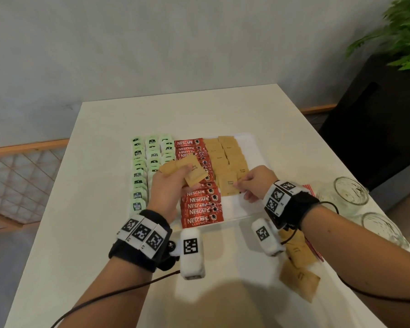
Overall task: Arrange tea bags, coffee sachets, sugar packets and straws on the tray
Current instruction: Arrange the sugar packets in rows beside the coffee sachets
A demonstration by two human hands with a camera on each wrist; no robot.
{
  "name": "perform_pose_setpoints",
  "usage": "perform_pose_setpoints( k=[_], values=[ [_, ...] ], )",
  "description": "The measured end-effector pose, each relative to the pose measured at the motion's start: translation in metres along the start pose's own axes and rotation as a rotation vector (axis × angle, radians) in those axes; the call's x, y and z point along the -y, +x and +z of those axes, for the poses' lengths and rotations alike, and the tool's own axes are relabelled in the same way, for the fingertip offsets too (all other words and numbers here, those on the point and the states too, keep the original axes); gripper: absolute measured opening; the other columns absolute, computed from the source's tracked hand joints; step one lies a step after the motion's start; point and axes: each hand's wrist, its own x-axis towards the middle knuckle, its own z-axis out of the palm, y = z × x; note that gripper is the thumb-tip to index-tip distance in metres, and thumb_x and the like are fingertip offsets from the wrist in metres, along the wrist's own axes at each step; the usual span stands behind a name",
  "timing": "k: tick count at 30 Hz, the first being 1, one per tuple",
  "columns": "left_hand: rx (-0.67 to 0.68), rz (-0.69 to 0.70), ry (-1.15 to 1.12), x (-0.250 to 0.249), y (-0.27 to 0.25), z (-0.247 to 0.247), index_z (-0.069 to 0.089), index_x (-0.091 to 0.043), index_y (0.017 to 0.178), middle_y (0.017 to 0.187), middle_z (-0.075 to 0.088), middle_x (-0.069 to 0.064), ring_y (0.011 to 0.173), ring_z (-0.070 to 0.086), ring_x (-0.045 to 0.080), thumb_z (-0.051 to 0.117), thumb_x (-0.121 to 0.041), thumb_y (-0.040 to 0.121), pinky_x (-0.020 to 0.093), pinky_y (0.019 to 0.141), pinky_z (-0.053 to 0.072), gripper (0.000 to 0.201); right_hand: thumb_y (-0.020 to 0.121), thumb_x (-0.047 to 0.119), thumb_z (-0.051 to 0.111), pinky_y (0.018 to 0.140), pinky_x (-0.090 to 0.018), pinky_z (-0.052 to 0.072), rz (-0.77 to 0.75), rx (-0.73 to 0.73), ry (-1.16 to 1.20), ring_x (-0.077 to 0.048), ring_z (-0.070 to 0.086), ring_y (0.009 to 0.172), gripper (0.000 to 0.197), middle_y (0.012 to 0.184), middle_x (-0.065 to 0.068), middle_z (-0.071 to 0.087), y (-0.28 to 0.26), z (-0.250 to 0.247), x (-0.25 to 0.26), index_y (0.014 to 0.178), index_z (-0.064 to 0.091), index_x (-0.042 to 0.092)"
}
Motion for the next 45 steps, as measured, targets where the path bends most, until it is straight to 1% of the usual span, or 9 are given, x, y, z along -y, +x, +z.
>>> perform_pose_setpoints(
  k=[9, 14, 19, 22, 30, 33, 37, 42, 45],
  values=[
    [0.009, -0.088, -0.088, 0.002, -0.003, 0.005, 0.061, -0.008, 0.102, 0.094, 0.072, 0.008, 0.080, 0.074, 0.018, 0.061, -0.007, 0.094, 0.039, 0.074, 0.061, 0.008, 0.079, 0.027, 0.079, 0.046, -0.021, 0.050, -0.001, -0.002, 0.007, -0.014, 0.062, 0.051, 0.024, 0.067, -0.007, 0.069, -0.002, 0.002, 0.002, 0.082, 0.070, 0.005],
    [0.061, -0.096, -0.043, 0.003, -0.008, 0.011, 0.062, -0.010, 0.096, 0.078, 0.075, 0.001, 0.073, 0.075, 0.016, 0.062, -0.005, 0.094, 0.032, 0.063, 0.062, 0.006, 0.090, 0.033, 0.066, 0.051, -0.025, 0.054, -0.121, 0.033, 0.205, -0.017, 0.061, 0.057, 0.031, 0.075, -0.009, 0.066, -0.011, -0.005, 0.002, 0.088, 0.070, 0.003],
    [0.131, -0.056, 0.058, 0.007, -0.017, 0.021, 0.066, -0.012, 0.101, 0.095, 0.076, 0.004, 0.088, 0.074, 0.021, 0.061, -0.008, 0.095, 0.029, 0.064, 0.061, 0.009, 0.084, 0.035, 0.072, 0.058, -0.023, 0.052, -0.271, 0.204, 0.252, -0.012, 0.061, 0.065, 0.024, 0.079, -0.003, 0.068, -0.033, -0.007, 0.019, 0.090, 0.069, 0.011],
    [0.192, -0.035, 0.124, 0.009, -0.024, 0.027, 0.069, -0.012, 0.106, 0.099, 0.076, 0.004, 0.091, 0.074, 0.021, 0.060, -0.011, 0.096, 0.031, 0.069, 0.061, 0.013, 0.081, 0.026, 0.077, 0.060, -0.022, 0.052, -0.318, 0.230, 0.248, -0.011, 0.061, 0.064, 0.018, 0.074, -0.003, 0.065, -0.040, -0.005, 0.022, 0.078, 0.064, 0.014],
    [0.256, 0.020, 0.519, 0.003, -0.031, 0.015, 0.068, -0.012, 0.102, 0.094, 0.073, 0.006, 0.076, 0.069, 0.015, 0.058, -0.013, 0.097, 0.034, 0.071, 0.059, 0.011, 0.082, 0.005, 0.071, 0.059, -0.028, 0.056, -0.347, 0.164, 0.206, -0.015, 0.062, 0.063, 0.021, 0.071, -0.008, 0.062, -0.052, -0.032, 0.017, 0.076, 0.052, 0.009],
    [0.217, 0.119, 0.592, -0.001, -0.033, 0.015, 0.067, -0.020, 0.102, 0.097, 0.072, 0.003, 0.080, 0.068, 0.015, 0.056, -0.020, 0.099, 0.029, 0.069, 0.059, 0.011, 0.083, 0.005, 0.070, 0.056, -0.022, 0.055, -0.378, 0.194, 0.101, -0.013, 0.063, 0.062, 0.015, 0.072, -0.005, 0.066, -0.057, -0.041, 0.014, 0.082, 0.056, 0.007],
    [0.338, 0.160, 0.660, -0.001, -0.041, 0.025, 0.069, -0.019, 0.106, 0.098, 0.074, 0.003, 0.081, 0.070, 0.013, 0.066, -0.027, 0.092, 0.032, 0.075, 0.058, 0.016, 0.082, 0.004, 0.071, 0.058, -0.019, 0.053, -0.403, 0.235, 0.068, -0.009, 0.064, 0.065, 0.006, 0.077, -0.002, 0.070, -0.062, -0.047, 0.014, 0.087, 0.067, 0.005],
    [0.347, 0.143, 0.603, 0.003, -0.046, 0.041, 0.070, -0.008, 0.098, 0.088, 0.073, 0.012, 0.071, 0.069, 0.014, 0.073, -0.019, 0.087, 0.042, 0.073, 0.059, 0.015, 0.078, 0.008, 0.078, 0.058, -0.018, 0.051, -0.463, 0.118, 0.171, -0.010, 0.058, 0.065, 0.015, 0.074, -0.006, 0.065, -0.062, -0.048, 0.018, 0.092, 0.073, 0.005],
    [0.312, 0.084, 0.422, -0.004, -0.048, 0.053, 0.068, -0.011, 0.100, 0.085, 0.073, 0.004, 0.064, 0.068, 0.015, 0.072, -0.014, 0.088, 0.035, 0.060, 0.061, 0.013, 0.078, 0.016, 0.080, 0.053, -0.014, 0.047, -0.483, -0.014, 0.271, -0.010, 0.055, 0.060, 0.018, 0.074, -0.010, 0.065, -0.057, -0.053, 0.022, 0.089, 0.073, 0.003]
  ],
)
